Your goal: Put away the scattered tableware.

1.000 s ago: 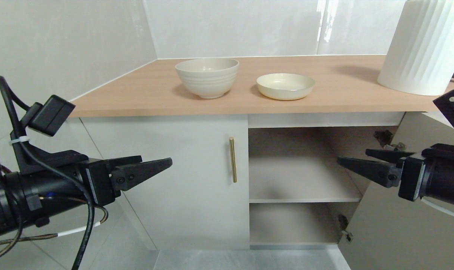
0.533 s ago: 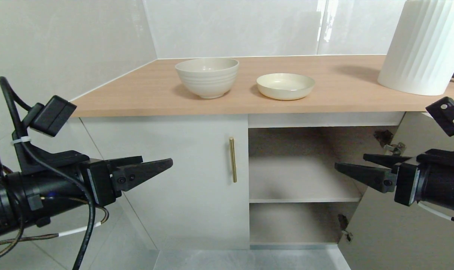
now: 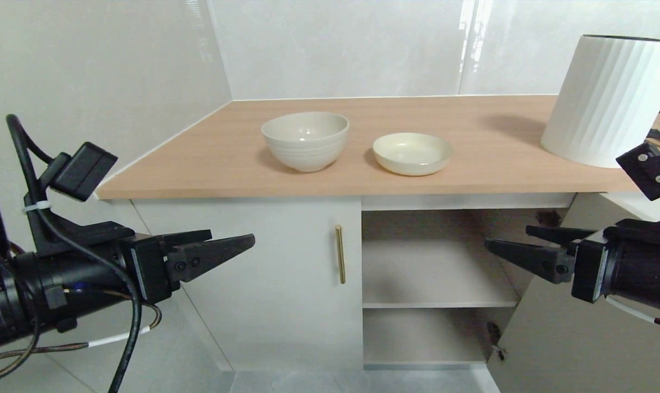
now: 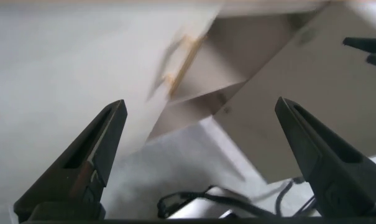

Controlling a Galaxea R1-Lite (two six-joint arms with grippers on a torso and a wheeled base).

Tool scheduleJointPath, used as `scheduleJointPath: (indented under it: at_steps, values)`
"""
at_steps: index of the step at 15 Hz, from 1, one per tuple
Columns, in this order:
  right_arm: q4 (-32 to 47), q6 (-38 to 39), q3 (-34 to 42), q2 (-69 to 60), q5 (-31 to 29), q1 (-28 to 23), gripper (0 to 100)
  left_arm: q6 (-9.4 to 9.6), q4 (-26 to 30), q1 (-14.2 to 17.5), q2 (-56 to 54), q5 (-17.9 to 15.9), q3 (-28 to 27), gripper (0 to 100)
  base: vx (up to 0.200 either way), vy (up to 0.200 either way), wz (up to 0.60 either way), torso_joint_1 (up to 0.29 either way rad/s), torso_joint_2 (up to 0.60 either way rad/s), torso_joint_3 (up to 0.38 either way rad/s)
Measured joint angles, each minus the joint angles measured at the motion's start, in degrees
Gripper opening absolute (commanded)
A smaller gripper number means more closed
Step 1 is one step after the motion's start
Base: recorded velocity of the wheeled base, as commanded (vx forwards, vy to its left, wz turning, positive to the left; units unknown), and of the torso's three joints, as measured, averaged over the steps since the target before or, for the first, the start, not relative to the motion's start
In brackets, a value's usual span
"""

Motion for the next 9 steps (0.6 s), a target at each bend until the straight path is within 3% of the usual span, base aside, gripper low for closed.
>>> scheduleJointPath:
  at_steps: [6,9]
  values:
    - [0.0,0.0,0.0,0.4,0.0,0.0,100,-0.02,0.0,0.0,0.7,0.0,-0.4,100,0.000,0.000,0.00,0.172,-0.47,-0.300]
    - [0.8,-0.1,-3.9,2.6,-0.6,-0.1,100,-0.18,0.9,0.1,2.7,0.3,-4.8,100,0.000,0.000,0.00,0.194,-0.48,-0.292]
